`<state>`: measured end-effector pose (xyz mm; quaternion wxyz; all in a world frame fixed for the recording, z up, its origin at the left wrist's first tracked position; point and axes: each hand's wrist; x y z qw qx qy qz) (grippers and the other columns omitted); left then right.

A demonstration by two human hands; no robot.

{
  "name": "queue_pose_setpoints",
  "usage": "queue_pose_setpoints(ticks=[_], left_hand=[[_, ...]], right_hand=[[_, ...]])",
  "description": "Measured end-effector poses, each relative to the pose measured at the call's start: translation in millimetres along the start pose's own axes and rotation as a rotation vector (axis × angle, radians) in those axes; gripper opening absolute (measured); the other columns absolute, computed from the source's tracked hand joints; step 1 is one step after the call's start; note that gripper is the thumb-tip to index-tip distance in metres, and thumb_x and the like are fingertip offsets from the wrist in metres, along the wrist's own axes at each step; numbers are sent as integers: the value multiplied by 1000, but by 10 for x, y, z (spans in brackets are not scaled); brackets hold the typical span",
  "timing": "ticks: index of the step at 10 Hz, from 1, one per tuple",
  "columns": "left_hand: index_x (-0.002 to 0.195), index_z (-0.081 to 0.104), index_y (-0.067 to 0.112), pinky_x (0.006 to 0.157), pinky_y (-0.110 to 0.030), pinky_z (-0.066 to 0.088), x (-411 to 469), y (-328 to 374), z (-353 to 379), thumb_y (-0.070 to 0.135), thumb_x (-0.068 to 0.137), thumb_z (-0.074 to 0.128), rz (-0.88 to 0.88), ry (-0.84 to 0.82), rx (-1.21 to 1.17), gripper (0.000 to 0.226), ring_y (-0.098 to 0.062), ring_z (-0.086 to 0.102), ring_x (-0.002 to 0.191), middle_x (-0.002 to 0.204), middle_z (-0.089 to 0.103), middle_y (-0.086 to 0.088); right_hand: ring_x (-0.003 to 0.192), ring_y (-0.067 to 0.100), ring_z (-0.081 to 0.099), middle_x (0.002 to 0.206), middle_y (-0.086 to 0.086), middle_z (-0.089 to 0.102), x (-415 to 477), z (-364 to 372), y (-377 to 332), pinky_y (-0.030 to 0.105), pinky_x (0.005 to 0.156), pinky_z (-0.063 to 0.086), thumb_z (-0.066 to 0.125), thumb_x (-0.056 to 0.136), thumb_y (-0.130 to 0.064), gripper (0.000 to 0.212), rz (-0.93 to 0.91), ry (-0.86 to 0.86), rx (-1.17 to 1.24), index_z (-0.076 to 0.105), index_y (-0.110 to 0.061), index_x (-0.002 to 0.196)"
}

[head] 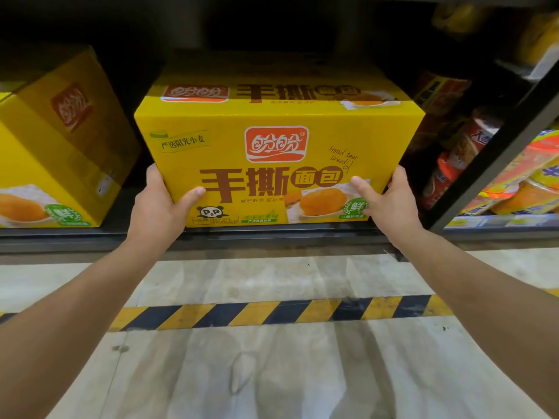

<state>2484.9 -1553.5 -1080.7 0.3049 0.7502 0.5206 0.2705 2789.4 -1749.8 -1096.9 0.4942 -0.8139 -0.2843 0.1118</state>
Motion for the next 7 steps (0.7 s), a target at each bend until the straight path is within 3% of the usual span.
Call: queue_pose_setpoints(ticks=[1,2,3,4,5,6,7], left_hand=[[145,42,14,89,-47,52,-15,-95,22,47,100,65,-14,-23,25,61,-32,64,112,137,65,-12],[144,45,15,84,-42,48,-121,-259,109,47,103,61,-37,-81,102,54,-24,61,102,131,67,-9],[136,48,18,84,-43,50,-283,-420,250,50,102,61,-59,-163,247,49,-30,62,102,126,68,-6],[129,52,16,92,-50,51,-487,-498,368,57,100,56,-10,-243,504,50,-37,57,117,126,64,-10],[154,42,13,112,-51,39,-762,-500,488,57,104,48,90,-297,667,67,-38,44,142,161,44,-10],[158,37,15,119,-51,32,-1105,-571,625,61,105,39,149,-393,797,70,-35,36,149,167,36,-8],[150,44,15,116,-52,35,-1361,-600,695,62,104,39,167,-507,838,66,-36,44,142,155,47,-9]], right_hand=[[116,13,62,136,-5,63,-46,13,42,34,88,60,68,99,-47,66,1,-5,-30,40,-21,153],[110,9,56,132,-8,59,-187,34,126,16,78,45,65,102,-45,64,-11,-53,-127,36,-20,154],[116,24,60,135,0,60,-343,88,231,39,85,50,65,100,-48,57,-36,-57,-344,39,-24,144],[135,38,49,153,13,48,-565,185,283,50,98,47,54,102,-59,69,13,-196,-748,36,-15,153],[147,38,35,164,13,34,-897,291,313,51,115,36,42,104,-63,78,-16,-372,-910,27,-11,161],[144,38,37,161,12,36,-1338,390,390,50,112,37,41,104,-62,72,-50,-501,-991,33,-12,156],[137,39,42,152,14,42,-1669,463,432,51,108,40,47,103,-56,66,-71,-572,-1026,38,-11,150]])
Point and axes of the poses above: each hand's wrist, its own x-axis towards the middle knuckle, its own z-axis out of the palm, y = z × x
